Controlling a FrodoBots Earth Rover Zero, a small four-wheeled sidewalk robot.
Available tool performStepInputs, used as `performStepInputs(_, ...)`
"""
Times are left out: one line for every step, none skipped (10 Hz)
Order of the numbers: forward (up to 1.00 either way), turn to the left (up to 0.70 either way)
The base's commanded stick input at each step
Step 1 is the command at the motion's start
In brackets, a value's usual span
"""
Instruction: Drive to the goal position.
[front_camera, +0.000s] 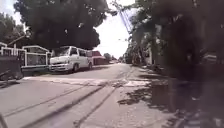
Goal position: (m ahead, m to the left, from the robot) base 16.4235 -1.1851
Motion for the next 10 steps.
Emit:
performStepInputs(1.0,0.0)
performStepInputs(1.0,0.0)
performStepInputs(1.0,0.0)
performStepInputs(1.0,0.0)
performStepInputs(1.0,0.0)
performStepInputs(1.0,0.0)
performStepInputs(1.0,0.0)
performStepInputs(1.0,0.0)
performStepInputs(1.0,0.0)
performStepInputs(1.0,0.0)
